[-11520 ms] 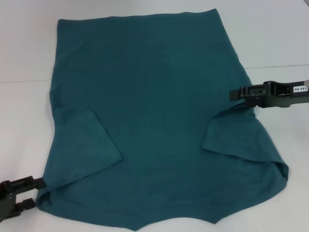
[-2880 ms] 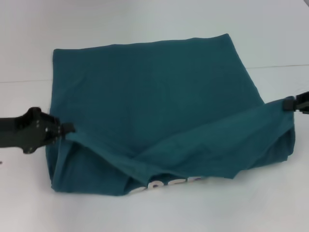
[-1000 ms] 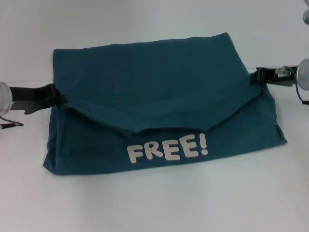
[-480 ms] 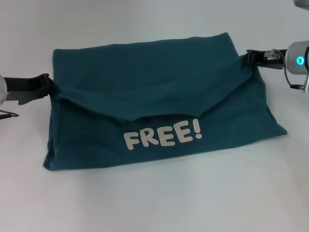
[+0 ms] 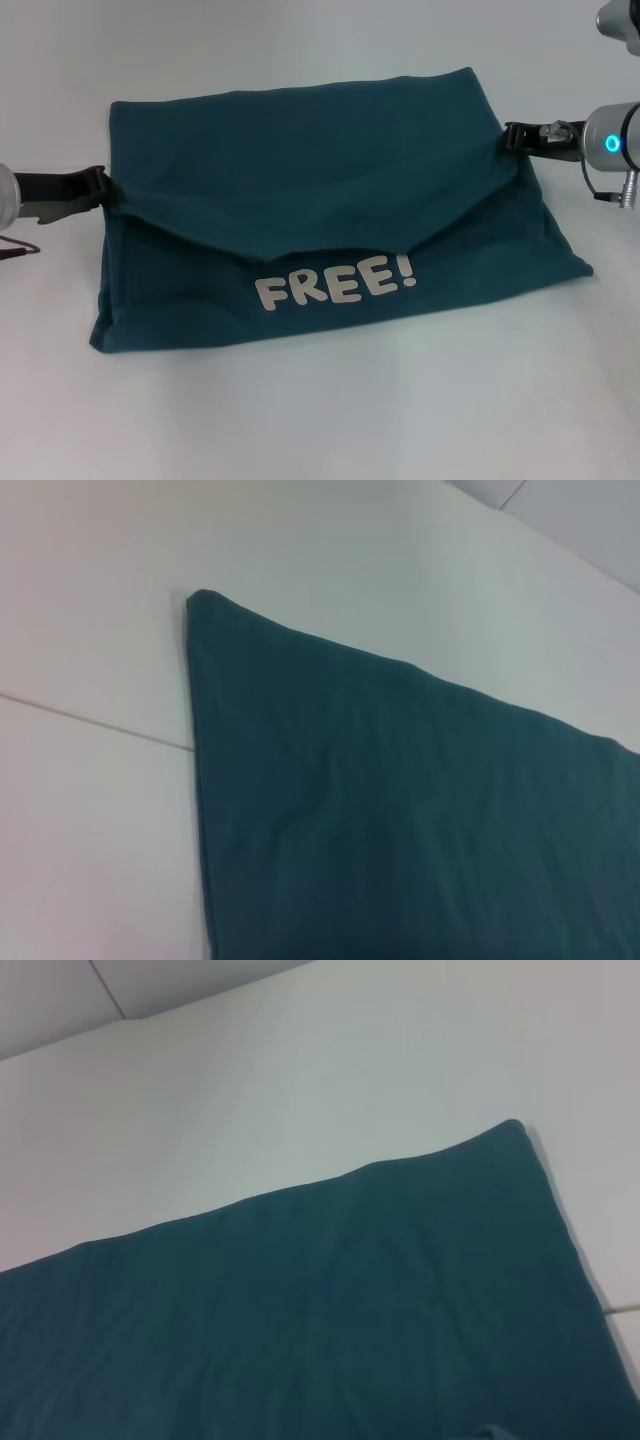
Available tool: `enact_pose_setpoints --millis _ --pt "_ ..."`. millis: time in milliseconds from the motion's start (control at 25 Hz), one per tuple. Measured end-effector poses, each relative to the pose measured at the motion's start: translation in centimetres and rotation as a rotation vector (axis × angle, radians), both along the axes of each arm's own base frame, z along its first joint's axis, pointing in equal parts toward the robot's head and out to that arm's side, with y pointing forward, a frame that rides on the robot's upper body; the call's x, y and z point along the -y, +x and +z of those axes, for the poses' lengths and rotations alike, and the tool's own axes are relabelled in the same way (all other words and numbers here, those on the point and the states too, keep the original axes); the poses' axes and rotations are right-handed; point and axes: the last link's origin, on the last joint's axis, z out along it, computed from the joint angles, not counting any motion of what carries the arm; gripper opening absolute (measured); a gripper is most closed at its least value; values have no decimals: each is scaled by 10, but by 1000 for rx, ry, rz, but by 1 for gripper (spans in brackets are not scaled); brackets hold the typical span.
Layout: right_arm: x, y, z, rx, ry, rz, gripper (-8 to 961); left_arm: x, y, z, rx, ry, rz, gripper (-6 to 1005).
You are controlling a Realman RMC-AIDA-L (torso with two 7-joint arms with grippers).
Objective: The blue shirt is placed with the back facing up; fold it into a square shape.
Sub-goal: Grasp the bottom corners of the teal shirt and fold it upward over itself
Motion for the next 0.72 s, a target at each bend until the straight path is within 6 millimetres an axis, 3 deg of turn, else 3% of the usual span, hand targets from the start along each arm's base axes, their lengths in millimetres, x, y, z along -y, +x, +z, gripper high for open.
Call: enact_pose_setpoints --millis 360,720 --pt "4 4 10 -38 26 -19 81 -2 7 1 -1 10 -22 29" --pt "7 6 5 -37 17 -22 84 -2 7 -8 -38 -14 -31 61"
